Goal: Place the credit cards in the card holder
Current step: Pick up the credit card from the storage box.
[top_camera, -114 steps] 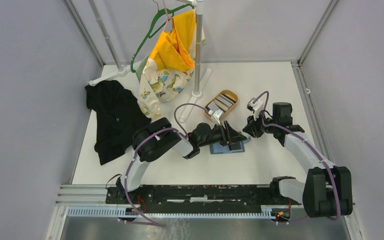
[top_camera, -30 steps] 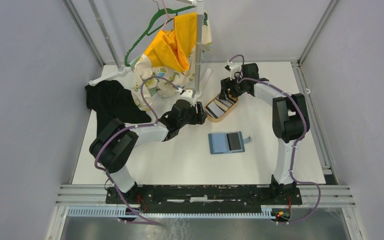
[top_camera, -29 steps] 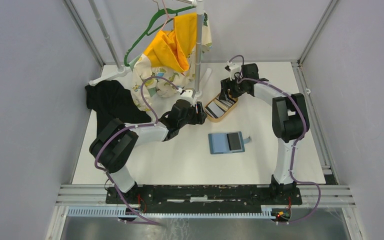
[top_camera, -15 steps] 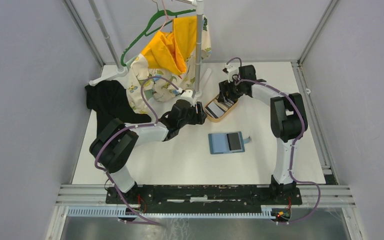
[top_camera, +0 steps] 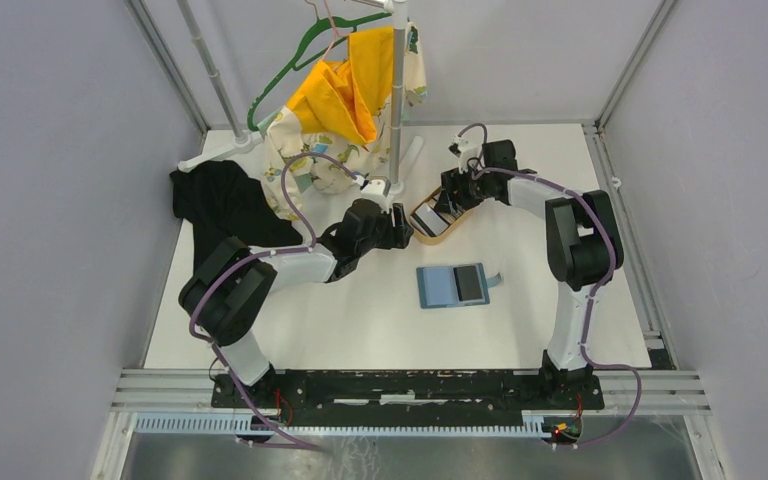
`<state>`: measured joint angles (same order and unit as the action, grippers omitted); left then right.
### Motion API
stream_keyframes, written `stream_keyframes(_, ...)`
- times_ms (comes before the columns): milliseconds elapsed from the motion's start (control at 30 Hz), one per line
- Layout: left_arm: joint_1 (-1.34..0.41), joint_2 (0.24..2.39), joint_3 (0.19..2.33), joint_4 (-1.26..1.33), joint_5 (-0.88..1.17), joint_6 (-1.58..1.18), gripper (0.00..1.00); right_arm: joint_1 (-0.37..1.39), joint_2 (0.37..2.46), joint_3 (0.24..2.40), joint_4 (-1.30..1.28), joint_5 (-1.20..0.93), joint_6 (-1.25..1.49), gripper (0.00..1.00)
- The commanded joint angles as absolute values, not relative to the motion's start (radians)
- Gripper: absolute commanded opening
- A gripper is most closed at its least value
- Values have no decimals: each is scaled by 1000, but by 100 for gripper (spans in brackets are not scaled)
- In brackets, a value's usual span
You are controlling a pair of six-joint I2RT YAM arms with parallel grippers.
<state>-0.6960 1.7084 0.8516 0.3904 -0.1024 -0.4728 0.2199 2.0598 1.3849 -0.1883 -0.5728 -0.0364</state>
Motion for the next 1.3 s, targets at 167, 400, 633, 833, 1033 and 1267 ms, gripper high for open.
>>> stream_keyframes(167,-696,1692,863,424,-142,-428,68,203,1992,1231,-80,-747,175,65)
stream_keyframes(400,-697,1686,858,428,-154,-428,68,202,1976,1207,-39,-812,266,64)
stream_keyframes(633,-697,1691,859,429,-153,-428,64,201,1955,1220,-84,-800,277,62)
stream_keyframes(833,-697,1719,883,415,-120,-422,61,202,1958,1239,-125,-798,256,60)
stream_keyframes(1033,-696,1753,914,394,-91,-421,63,202,1968,1251,-121,-852,244,65)
stream_keyframes(1267,-697,1797,963,331,-102,-429,55,202,1961,1247,-96,-909,262,69)
